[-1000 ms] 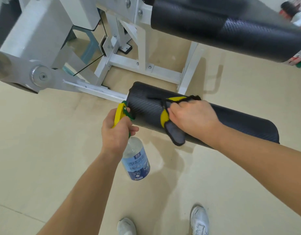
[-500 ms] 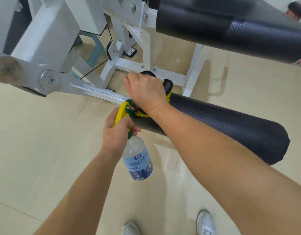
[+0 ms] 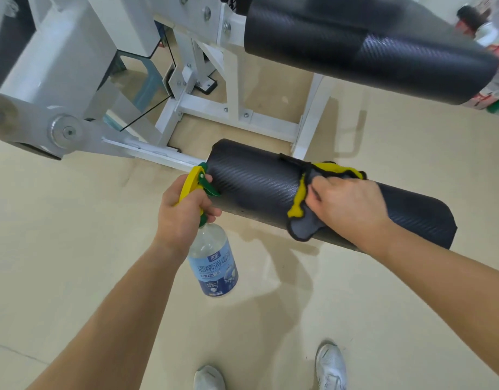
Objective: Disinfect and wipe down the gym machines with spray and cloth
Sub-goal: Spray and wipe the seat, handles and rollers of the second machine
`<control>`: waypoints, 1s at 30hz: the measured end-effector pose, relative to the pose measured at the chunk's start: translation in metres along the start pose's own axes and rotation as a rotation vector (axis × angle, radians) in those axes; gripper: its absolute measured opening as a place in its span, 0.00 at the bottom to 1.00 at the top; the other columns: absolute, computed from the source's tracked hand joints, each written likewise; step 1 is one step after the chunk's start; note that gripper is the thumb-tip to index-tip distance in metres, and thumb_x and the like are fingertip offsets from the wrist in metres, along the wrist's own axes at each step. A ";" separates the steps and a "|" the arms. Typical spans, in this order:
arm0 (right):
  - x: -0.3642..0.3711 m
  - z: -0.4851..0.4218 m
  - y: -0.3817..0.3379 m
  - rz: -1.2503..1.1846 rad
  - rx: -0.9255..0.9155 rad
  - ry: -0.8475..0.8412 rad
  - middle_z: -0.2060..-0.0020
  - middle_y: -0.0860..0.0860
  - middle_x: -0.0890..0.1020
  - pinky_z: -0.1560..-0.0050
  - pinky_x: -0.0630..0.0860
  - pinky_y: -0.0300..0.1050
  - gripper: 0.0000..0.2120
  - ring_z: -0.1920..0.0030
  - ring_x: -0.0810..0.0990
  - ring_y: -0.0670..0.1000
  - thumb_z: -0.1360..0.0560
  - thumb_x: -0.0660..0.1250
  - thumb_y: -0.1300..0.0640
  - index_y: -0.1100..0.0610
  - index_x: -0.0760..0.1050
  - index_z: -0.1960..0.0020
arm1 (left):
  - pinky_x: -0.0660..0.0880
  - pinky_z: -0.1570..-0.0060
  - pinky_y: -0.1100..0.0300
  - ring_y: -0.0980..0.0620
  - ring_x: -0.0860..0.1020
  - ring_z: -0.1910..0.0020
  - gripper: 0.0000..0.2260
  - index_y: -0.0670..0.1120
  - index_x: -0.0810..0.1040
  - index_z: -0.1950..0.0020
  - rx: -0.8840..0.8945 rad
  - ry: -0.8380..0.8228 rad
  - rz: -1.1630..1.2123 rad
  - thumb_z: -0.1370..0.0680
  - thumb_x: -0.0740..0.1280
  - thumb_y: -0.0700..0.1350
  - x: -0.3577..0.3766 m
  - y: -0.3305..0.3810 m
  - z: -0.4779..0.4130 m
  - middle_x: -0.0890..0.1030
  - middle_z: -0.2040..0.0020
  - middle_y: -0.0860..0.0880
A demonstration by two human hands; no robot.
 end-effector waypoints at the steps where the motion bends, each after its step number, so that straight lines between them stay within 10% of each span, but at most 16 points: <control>1: -0.002 0.010 0.011 -0.002 0.022 -0.018 0.75 0.52 0.77 0.73 0.60 0.42 0.10 0.75 0.76 0.58 0.26 0.64 0.52 0.55 0.75 0.63 | 0.75 0.65 0.60 0.49 0.77 0.68 0.18 0.41 0.81 0.44 0.003 0.000 -0.004 0.29 0.60 0.30 0.000 0.000 0.000 0.78 0.63 0.41; 6: -0.027 0.029 0.034 -0.194 0.280 -0.190 0.74 0.49 0.72 0.70 0.67 0.45 0.18 0.71 0.75 0.60 0.20 0.60 0.48 0.53 0.66 0.66 | 0.76 0.63 0.58 0.46 0.79 0.65 0.16 0.41 0.80 0.45 0.037 0.004 -0.027 0.28 0.60 0.30 -0.002 -0.001 0.002 0.77 0.64 0.44; 15: -0.080 0.010 -0.026 -1.587 0.918 -0.284 0.59 0.58 0.80 0.56 0.78 0.66 0.16 0.58 0.78 0.58 0.17 0.62 0.51 0.63 0.78 0.53 | 0.77 0.64 0.59 0.46 0.85 0.64 0.09 0.51 0.81 0.47 0.198 -0.223 -0.046 0.23 0.67 0.39 0.004 0.013 0.061 0.85 0.45 0.48; 19: -0.098 0.008 -0.035 -1.888 0.898 -0.313 0.50 0.62 0.82 0.52 0.74 0.59 0.16 0.51 0.79 0.62 0.22 0.63 0.50 0.61 0.80 0.46 | 0.79 0.61 0.61 0.50 0.85 0.49 0.08 0.49 0.79 0.40 0.216 -0.303 0.026 0.19 0.70 0.42 0.022 0.021 0.078 0.85 0.44 0.53; 30: -0.112 0.009 -0.037 -1.985 0.684 -0.425 0.47 0.64 0.83 0.46 0.79 0.55 0.13 0.47 0.83 0.61 0.20 0.62 0.59 0.66 0.74 0.40 | 0.82 0.54 0.57 0.54 0.83 0.56 0.18 0.46 0.76 0.36 0.397 -0.217 -0.007 0.25 0.73 0.43 0.037 0.038 0.089 0.83 0.43 0.55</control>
Point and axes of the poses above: each hand's wrist, its own z-axis away from the middle knuckle, its own x-axis out of the palm, y = z × x, the point moved 1 cm from there along -z, towards the middle knuckle
